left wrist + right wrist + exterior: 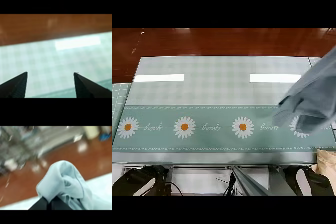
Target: Fold the shirts.
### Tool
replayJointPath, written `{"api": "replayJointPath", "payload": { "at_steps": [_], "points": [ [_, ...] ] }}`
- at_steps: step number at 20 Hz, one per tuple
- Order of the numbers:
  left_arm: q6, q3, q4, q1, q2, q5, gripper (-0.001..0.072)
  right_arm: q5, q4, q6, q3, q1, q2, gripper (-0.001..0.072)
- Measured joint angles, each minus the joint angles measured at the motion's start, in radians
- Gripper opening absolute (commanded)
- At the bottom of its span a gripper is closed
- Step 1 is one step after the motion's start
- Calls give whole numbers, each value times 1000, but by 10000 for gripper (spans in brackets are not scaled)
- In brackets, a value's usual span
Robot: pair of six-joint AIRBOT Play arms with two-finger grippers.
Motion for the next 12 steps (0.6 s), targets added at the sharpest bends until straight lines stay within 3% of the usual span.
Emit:
{"api": "replayJointPath", "payload": {
  "at_steps": [2,5,12],
  "points": [
    [0,-66,-2,0,4,-32,715,82,61,-55,-21,47,-30,18],
    [-21,-177,-3,0,6,-54,715,122,29,-63,-79,235,-71,18],
    [-54,-394,-6,0,6,-68,715,-126,-224,164,-241,929,-305,20]
  ]
}}
